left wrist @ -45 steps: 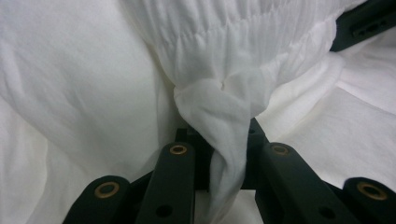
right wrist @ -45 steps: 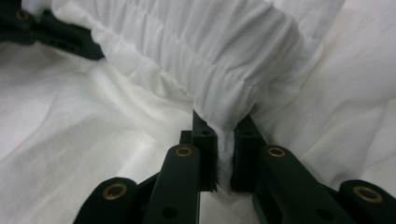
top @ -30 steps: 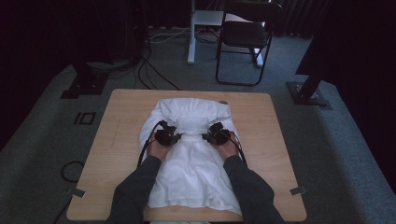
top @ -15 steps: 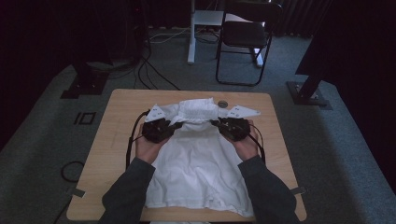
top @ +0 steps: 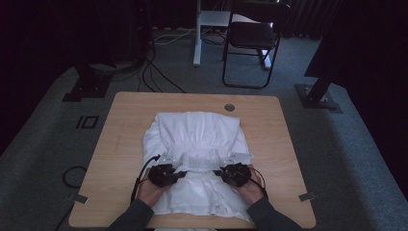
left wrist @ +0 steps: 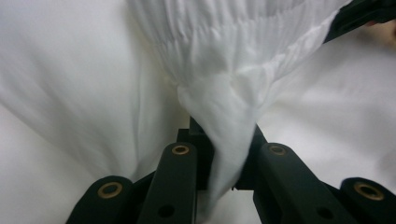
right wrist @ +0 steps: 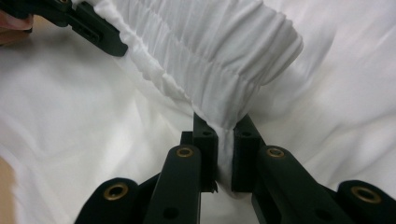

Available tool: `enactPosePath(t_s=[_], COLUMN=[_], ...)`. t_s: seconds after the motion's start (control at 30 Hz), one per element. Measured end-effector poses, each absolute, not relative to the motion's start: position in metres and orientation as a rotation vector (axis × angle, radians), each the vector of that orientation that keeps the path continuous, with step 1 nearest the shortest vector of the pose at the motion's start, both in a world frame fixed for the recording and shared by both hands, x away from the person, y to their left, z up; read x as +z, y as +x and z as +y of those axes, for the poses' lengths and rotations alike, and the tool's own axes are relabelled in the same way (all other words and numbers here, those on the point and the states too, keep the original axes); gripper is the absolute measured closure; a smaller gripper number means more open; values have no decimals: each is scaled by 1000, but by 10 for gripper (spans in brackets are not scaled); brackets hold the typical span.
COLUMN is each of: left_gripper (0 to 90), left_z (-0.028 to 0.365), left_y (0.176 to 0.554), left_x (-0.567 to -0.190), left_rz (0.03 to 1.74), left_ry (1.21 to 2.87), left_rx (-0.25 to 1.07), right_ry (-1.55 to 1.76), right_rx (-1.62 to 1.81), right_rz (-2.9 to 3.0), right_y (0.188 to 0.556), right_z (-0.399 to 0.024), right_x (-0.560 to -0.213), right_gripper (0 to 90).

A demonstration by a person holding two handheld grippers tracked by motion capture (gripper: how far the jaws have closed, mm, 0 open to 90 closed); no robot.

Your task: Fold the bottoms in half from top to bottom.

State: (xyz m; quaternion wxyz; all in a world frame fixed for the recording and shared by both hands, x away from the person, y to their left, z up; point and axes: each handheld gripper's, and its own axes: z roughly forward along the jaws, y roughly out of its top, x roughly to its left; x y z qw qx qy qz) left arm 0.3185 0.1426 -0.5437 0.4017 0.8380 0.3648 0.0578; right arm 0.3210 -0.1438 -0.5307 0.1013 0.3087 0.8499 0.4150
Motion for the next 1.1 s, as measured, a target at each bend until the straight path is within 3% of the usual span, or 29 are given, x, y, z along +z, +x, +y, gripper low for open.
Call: enactPosePath(t_s=[0.13, 0.2, 0.3, 0.43, 0.53, 0.57, 0.63, 0.87, 1.1], left_gripper=[768, 632, 534, 492, 519, 739, 855, 849, 804], left_z=[143, 144, 151, 168, 172, 170, 164, 139, 136], left_y=[317, 316, 312, 315, 330, 336, 347, 370, 349], left_x=[-550, -543, -528, -503, -495, -496, -501, -529, -526], left_rz=[950, 958, 958, 967, 1015, 1034, 1063, 1095, 995], left_ry=[2087, 2087, 2034, 1943, 1930, 1939, 1979, 2084, 2100], left_rx=[131, 145, 170, 227, 267, 277, 295, 256, 269], right_ry=[994, 1053, 1054, 1005, 1003, 1075, 1135, 1236, 1182], right_rx=[1155, 1158, 1168, 1296, 1362, 1411, 1339, 1165, 1282], right_rz=[2580, 2610, 2596, 2541, 2466, 2397, 2346, 2402, 2458], right_y=[325, 328, 325, 317, 318, 329, 342, 391, 384], right_z=[-139, -142, -148, -166, -177, -186, -184, -155, -153], right_x=[-551, -548, -539, -517, -505, -496, -496, -527, -531], right_gripper=[780, 646, 469, 412, 429, 722, 835, 817, 803])
